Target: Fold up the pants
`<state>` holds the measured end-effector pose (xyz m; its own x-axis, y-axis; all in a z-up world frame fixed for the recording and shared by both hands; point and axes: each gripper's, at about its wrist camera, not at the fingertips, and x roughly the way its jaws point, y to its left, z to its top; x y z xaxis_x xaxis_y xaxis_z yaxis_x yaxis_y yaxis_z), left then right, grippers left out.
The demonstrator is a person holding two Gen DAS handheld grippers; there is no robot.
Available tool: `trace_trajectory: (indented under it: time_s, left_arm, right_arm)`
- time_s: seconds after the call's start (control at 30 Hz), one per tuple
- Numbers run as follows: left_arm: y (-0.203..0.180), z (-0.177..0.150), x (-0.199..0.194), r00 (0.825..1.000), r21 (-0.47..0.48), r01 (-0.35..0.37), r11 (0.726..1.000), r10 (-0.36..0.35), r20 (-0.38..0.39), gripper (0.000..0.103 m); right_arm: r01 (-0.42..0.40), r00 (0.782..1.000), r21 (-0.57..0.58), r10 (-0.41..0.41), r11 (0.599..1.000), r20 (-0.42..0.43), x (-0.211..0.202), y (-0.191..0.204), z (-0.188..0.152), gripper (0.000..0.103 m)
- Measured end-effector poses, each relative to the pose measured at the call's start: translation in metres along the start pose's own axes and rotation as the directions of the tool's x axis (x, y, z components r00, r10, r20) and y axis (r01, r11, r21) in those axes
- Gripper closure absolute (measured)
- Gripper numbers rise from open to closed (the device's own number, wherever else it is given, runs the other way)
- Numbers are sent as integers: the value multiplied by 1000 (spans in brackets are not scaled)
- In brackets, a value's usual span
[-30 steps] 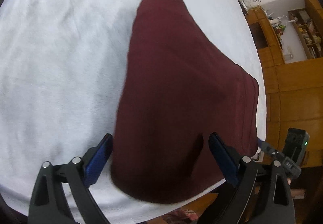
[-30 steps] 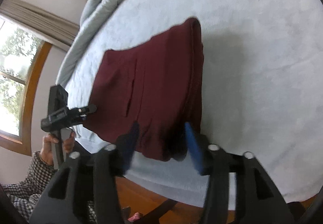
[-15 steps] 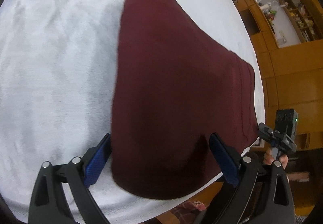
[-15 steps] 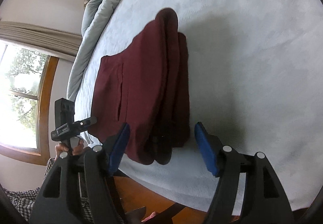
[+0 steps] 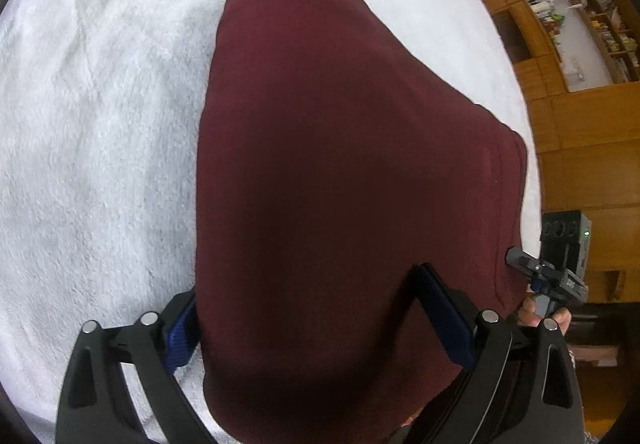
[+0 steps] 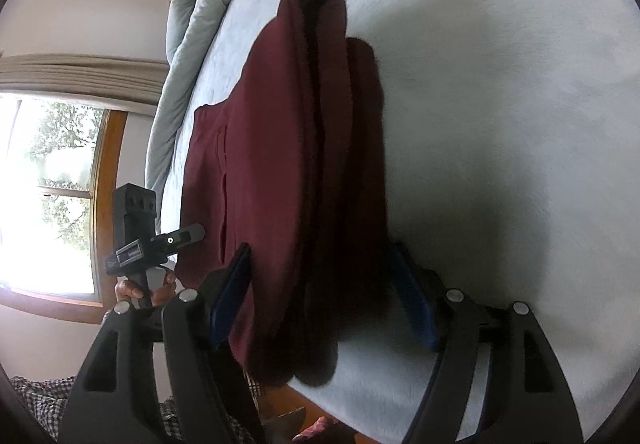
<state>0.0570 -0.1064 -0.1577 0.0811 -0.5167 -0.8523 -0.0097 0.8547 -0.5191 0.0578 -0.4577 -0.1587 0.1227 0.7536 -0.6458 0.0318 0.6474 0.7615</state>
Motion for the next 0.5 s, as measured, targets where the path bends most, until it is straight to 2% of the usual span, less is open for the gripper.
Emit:
trace_trajectory:
  time_s: [0.1,0.27,0.37,0.4,0.47,0.5]
  left_arm:
    - [-9,-2,0,998,14,-66,998,66,2,6]
    - [-17,-8,-4,992,25,-119,993,119,35,8]
    - [-19,-13,-9,991,33,-122,992,120,54,15]
    - [-20,-15,-11,991,37,-123,992,121,61,18]
    - [-21,-22,-18,988,57,-132,990,127,85,32]
    - [-28,-23,-20,986,67,-143,987,136,96,36]
  right_arm:
    - [4,1000,-17,-4,1000,-17,10,6,4,28]
    - [10,1000,-33,-11,999,-27,16,11,8,28]
    - [23,1000,-53,-24,998,-17,17,13,6,35]
    - [24,1000,-60,-24,998,-5,16,14,5,42]
    - [35,999,-81,-33,996,20,14,20,1,50]
    - [44,999,-97,-41,994,35,12,24,-2,54]
